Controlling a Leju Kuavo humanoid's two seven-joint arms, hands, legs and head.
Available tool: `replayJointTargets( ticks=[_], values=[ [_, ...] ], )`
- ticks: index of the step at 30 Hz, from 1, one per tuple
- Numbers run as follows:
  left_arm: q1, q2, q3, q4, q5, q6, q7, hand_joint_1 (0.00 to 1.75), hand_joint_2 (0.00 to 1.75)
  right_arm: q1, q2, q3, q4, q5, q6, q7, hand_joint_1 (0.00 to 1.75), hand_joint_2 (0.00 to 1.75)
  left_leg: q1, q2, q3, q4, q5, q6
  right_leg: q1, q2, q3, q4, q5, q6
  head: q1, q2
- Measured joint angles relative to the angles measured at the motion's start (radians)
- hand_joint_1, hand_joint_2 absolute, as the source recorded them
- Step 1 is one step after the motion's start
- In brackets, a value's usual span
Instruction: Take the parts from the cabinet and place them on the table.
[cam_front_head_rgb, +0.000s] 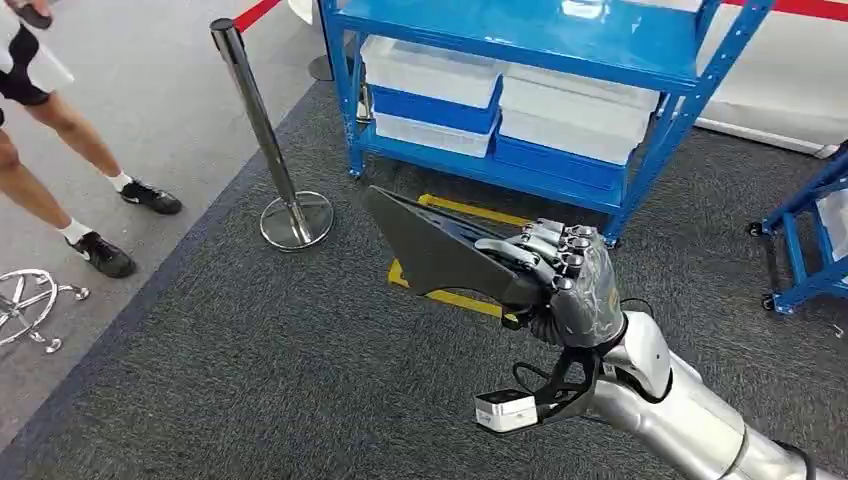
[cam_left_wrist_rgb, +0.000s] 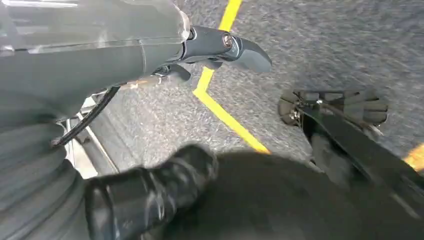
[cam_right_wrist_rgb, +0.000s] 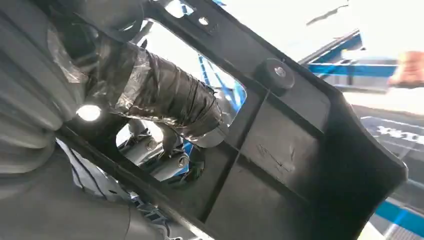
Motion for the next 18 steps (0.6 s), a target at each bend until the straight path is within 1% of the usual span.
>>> replayJointTargets(
  ticks=[1, 2, 3, 4, 5, 6, 7, 8, 9, 10, 11, 12, 13, 14, 15, 16, 17, 18],
  values=[
    [0.000, 0.002, 0.000, 0.000, 0.000, -0.002, -0.002, 0.00, 1.75, -0.003, -0.002, -0.001, 0.000, 0.000, 0.000, 0.000, 1.75, 1.75, -0.006, -0.007, 0.028, -0.064, -0.036, 0.023, 0.003, -0.015, 0.001, 0.003, 0.005, 0.007, 0.001, 0.000],
    [0.000, 0.002, 0.000, 0.000, 0.000, -0.003, -0.003, 0.00, 1.75, -0.004, -0.001, -0.001, 0.000, 0.000, 0.000, 0.002, 1.75, 1.75, -0.008, -0.018, 0.014, -0.065, -0.038, 0.037, 0.004, -0.029, -0.001, 0.002, 0.014, 0.016, 0.000, 0.000],
    [0.000, 0.002, 0.000, 0.000, 0.001, -0.004, -0.003, 0.00, 1.75, -0.003, -0.001, -0.001, 0.000, 0.000, 0.000, 0.002, 1.75, 1.75, -0.010, -0.032, 0.008, -0.064, -0.033, 0.047, 0.000, -0.042, 0.001, -0.002, 0.020, 0.023, 0.001, 0.000],
    [0.002, 0.002, 0.000, 0.000, 0.001, -0.005, -0.004, 0.00, 1.75, -0.003, -0.001, -0.001, 0.000, 0.000, 0.000, 0.002, 1.75, 1.75, -0.012, -0.045, 0.003, -0.070, -0.026, 0.060, -0.005, -0.056, 0.003, -0.003, 0.024, 0.031, 0.001, 0.000],
    [0.004, 0.001, 0.000, 0.001, 0.001, -0.005, -0.004, 0.00, 1.75, -0.004, -0.001, 0.000, 0.001, 0.001, 0.000, 0.002, 1.75, 1.75, -0.009, -0.054, 0.001, -0.073, -0.014, 0.074, -0.014, -0.020, -0.001, 0.008, 0.010, 0.038, 0.001, 0.000],
    [0.002, 0.001, 0.000, 0.001, 0.001, -0.006, -0.004, 0.00, 1.75, 0.000, 0.000, 0.000, 0.001, 0.001, 0.000, 0.002, 1.75, 1.75, -0.011, -0.063, -0.009, -0.072, -0.006, 0.086, -0.015, 0.046, -0.020, 0.054, -0.042, 0.036, 0.001, 0.000],
    [0.002, 0.001, 0.000, 0.001, 0.001, -0.006, -0.003, 0.00, 1.75, 0.002, -0.001, 0.000, 0.002, 0.001, 0.000, 0.002, 1.75, 1.75, -0.013, -0.071, -0.016, -0.072, 0.002, 0.094, -0.013, 0.082, -0.047, 0.124, -0.092, 0.034, 0.002, 0.000],
    [0.003, 0.002, 0.000, 0.001, 0.002, -0.006, -0.003, 0.00, 1.75, 0.004, -0.001, 0.000, 0.003, 0.001, 0.000, 0.002, 1.75, 1.75, -0.017, -0.082, -0.026, -0.071, 0.010, 0.098, -0.010, 0.099, -0.075, 0.200, -0.134, 0.033, 0.002, 0.000],
    [0.003, 0.001, 0.000, 0.001, 0.002, -0.007, -0.003, 0.00, 1.75, 0.005, -0.001, 0.000, 0.003, 0.001, 0.000, 0.003, 1.75, 1.75, -0.024, -0.096, -0.039, -0.070, 0.020, 0.103, -0.005, 0.108, -0.104, 0.279, -0.167, 0.030, 0.001, 0.000],
    [0.004, 0.001, 0.000, 0.001, 0.002, -0.008, -0.003, 0.00, 1.75, 0.007, -0.001, 0.001, 0.004, 0.001, 0.001, 0.003, 1.75, 1.75, -0.029, -0.110, -0.047, -0.068, 0.026, 0.105, 0.000, 0.110, -0.108, 0.306, -0.170, 0.026, 0.001, 0.000],
    [0.004, 0.001, 0.000, 0.001, 0.003, -0.008, -0.003, 0.00, 1.75, 0.007, -0.001, 0.002, 0.004, 0.001, 0.001, 0.003, 1.75, 1.75, -0.034, -0.127, -0.056, -0.065, 0.032, 0.107, 0.007, 0.113, -0.086, 0.280, -0.149, 0.017, 0.001, 0.000],
    [0.004, 0.001, 0.000, 0.001, 0.003, -0.008, -0.003, 0.00, 1.75, 0.007, -0.001, 0.002, 0.004, 0.002, 0.001, 0.003, 1.75, 1.75, -0.037, -0.143, -0.061, -0.061, 0.036, 0.108, 0.013, 0.117, -0.041, 0.213, -0.114, 0.007, 0.001, 0.000],
    [0.004, 0.002, 0.000, 0.001, 0.003, -0.008, -0.003, 0.00, 1.75, 0.007, -0.001, 0.002, 0.004, 0.001, 0.000, 0.003, 1.75, 1.75, -0.042, -0.158, -0.063, -0.058, 0.038, 0.108, 0.019, 0.129, 0.013, 0.124, -0.076, -0.004, 0.001, 0.000],
    [0.004, 0.001, 0.000, 0.001, 0.004, -0.008, -0.004, 0.00, 1.75, 0.006, -0.001, 0.001, 0.004, 0.001, 0.000, 0.004, 1.75, 1.75, -0.043, -0.170, -0.064, -0.055, 0.040, 0.108, 0.024, 0.161, 0.063, 0.038, -0.049, -0.019, 0.001, 0.000],
    [0.005, -0.005, 0.000, 0.000, 0.005, -0.008, -0.004, 0.00, 1.75, 0.005, -0.002, 0.001, 0.004, 0.001, 0.000, 0.004, 1.75, 1.75, -0.047, -0.179, -0.072, -0.052, 0.043, 0.105, 0.021, 0.201, 0.077, 0.011, -0.071, -0.033, -0.002, 0.000],
    [0.003, -0.002, 0.000, 0.001, 0.006, -0.009, -0.004, 0.00, 1.75, 0.005, -0.003, 0.000, 0.002, 0.001, 0.000, 0.004, 1.75, 1.75, -0.043, -0.191, -0.080, -0.047, 0.046, 0.100, 0.024, 0.189, 0.073, -0.001, -0.063, -0.029, 0.000, 0.000],
    [0.004, -0.003, 0.000, 0.001, 0.007, -0.009, -0.005, 0.00, 1.75, 0.004, -0.004, 0.000, 0.002, 0.002, 0.000, 0.004, 1.75, 1.75, -0.038, -0.200, -0.085, -0.048, 0.051, 0.093, 0.029, 0.177, 0.072, -0.002, -0.061, -0.030, 0.000, 0.000],
    [0.007, -0.003, 0.000, 0.001, 0.008, -0.009, -0.005, 0.00, 1.75, 0.003, -0.004, 0.000, 0.002, 0.002, 0.000, 0.005, 1.75, 1.75, -0.035, -0.212, -0.088, -0.052, 0.056, 0.086, 0.031, 0.169, 0.072, -0.003, -0.059, -0.034, 0.001, 0.000]
  ],
)
